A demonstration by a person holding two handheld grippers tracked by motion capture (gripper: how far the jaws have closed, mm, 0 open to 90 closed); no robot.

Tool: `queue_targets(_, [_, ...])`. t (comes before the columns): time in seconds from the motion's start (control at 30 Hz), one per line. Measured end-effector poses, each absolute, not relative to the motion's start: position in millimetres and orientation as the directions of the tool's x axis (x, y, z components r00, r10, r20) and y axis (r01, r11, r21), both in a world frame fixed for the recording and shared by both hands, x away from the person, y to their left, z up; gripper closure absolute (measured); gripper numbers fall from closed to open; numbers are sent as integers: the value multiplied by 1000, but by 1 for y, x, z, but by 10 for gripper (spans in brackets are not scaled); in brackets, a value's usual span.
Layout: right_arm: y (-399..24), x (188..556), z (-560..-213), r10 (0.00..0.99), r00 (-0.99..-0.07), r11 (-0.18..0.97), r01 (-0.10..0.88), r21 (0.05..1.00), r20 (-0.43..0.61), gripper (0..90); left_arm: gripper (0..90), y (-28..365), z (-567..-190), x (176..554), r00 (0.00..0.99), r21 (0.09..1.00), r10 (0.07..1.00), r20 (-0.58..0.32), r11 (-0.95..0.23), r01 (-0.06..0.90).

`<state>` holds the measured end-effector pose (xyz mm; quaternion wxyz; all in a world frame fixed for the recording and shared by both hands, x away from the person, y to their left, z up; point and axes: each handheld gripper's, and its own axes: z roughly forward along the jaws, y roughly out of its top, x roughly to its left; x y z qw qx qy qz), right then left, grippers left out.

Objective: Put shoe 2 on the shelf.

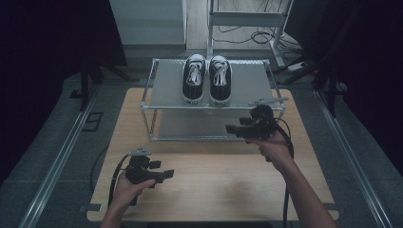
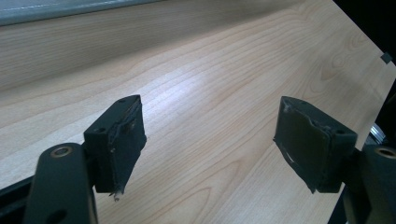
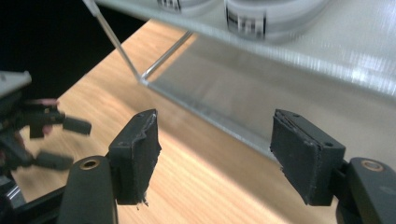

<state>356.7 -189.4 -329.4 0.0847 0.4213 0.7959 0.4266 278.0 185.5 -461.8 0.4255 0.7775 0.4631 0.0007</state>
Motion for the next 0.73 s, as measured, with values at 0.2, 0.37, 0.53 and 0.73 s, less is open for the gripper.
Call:
queue_targets(0.2, [-206, 348, -366, 729, -637, 276, 609, 744, 251, 337, 243, 186, -462, 278, 567, 662, 722, -396, -203, 721])
queue_targets(0.37, [-210, 344, -376, 724, -644, 275, 598, 753, 246, 343, 243, 187, -461, 278, 569, 664, 723, -393, -205, 719])
queue_targets(0.53, [-209, 344, -374, 718, -655, 284, 585, 759, 236, 344, 243, 187, -461, 278, 567, 665, 724, -392, -203, 718])
queue_targets(0.73, [-207, 338, -373, 710, -671, 287, 554, 781, 215, 318, 243, 189, -460, 278, 566, 669, 725, -393, -196, 717])
